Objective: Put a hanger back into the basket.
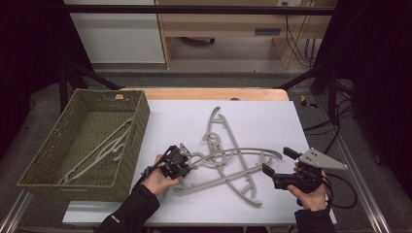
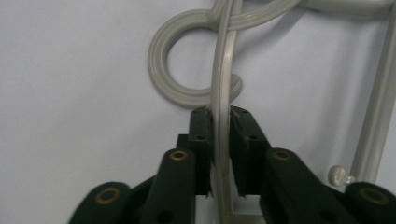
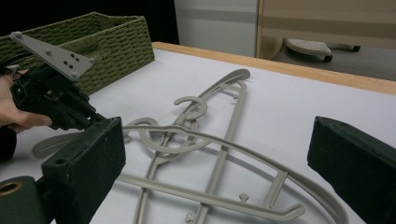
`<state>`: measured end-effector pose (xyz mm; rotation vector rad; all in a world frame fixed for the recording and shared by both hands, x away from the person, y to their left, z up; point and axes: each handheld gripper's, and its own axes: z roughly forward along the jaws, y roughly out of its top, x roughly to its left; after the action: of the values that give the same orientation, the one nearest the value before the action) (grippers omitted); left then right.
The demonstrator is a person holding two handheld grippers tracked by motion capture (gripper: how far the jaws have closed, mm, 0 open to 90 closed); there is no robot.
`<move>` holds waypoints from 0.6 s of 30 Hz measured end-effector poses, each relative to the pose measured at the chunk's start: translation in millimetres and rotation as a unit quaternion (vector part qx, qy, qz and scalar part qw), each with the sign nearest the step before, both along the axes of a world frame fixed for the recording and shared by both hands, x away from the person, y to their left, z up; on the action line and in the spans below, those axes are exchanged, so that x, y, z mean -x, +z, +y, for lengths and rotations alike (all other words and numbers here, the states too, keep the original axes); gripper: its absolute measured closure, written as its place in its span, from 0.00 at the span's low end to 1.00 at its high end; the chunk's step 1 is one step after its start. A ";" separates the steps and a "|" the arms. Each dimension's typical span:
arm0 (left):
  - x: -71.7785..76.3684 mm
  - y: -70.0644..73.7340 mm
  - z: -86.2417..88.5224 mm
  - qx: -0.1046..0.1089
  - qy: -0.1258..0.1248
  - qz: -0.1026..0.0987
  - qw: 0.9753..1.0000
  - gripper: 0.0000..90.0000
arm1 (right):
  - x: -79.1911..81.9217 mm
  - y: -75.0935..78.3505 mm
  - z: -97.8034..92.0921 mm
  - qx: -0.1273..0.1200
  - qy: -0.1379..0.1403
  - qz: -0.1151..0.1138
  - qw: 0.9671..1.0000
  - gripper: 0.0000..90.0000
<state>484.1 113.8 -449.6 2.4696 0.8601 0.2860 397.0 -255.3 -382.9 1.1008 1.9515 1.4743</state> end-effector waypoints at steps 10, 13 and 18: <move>-17.3 5.9 -16.8 0.022 -0.008 -0.007 1.000 0.72 | -0.3 -0.4 0.1 0.000 0.001 0.000 1.000 0.05; -25.2 3.1 -21.7 0.020 -0.010 0.005 1.000 0.73 | -0.3 -0.4 0.2 0.001 0.001 0.000 1.000 0.05; -32.9 -3.5 -26.3 0.021 -0.007 0.021 1.000 0.77 | 0.0 0.1 0.4 0.000 0.002 0.000 1.000 0.05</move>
<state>517.0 87.5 -453.1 2.4491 0.8559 0.2090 397.0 -255.0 -382.9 1.0977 1.9558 1.4756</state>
